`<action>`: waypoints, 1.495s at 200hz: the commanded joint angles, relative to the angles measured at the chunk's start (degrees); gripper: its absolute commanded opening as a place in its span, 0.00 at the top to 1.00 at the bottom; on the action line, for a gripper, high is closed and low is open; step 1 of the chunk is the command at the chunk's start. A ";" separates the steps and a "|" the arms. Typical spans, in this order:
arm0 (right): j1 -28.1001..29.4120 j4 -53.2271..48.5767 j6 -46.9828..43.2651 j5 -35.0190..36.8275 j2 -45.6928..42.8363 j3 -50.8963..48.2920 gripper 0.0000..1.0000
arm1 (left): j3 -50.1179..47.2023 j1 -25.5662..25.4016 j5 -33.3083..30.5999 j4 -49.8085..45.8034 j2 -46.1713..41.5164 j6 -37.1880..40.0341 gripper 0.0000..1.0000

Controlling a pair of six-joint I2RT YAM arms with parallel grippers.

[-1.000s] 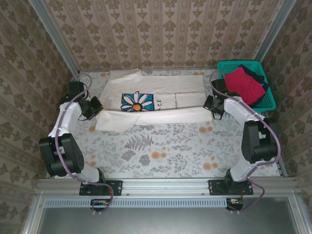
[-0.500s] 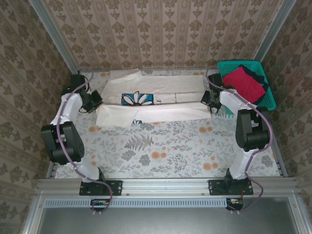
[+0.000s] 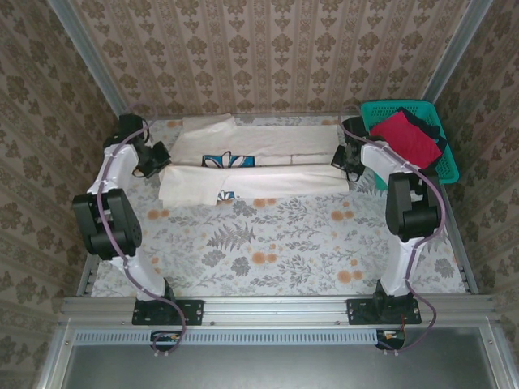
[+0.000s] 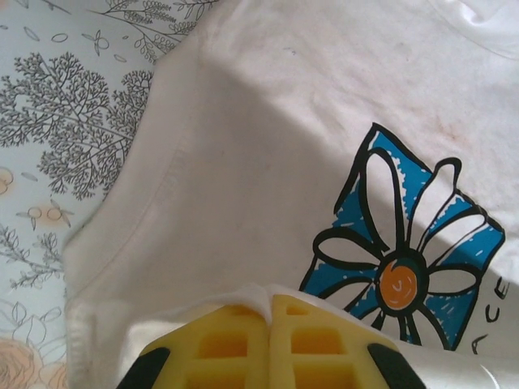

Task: Fold and stack the t-shirts

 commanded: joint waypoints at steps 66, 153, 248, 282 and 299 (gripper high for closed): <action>-0.95 -2.11 -1.12 0.01 4.05 2.95 1.00 | 9.41 0.33 -2.13 -0.88 7.28 3.77 1.00; -1.04 -2.50 -1.30 -0.43 8.48 5.93 1.00 | 15.30 0.42 -1.37 -1.72 12.95 4.70 1.00; -1.12 -2.52 -1.07 -0.26 11.05 6.49 1.00 | 19.87 0.00 -0.73 -2.88 15.86 5.96 1.00; -1.05 -2.80 -0.82 -0.70 11.62 7.05 1.00 | 22.07 0.32 0.08 -3.64 18.63 6.25 1.00; -1.04 -2.78 -0.73 -0.78 11.35 6.95 1.00 | 22.28 0.33 0.17 -3.44 19.60 6.01 1.00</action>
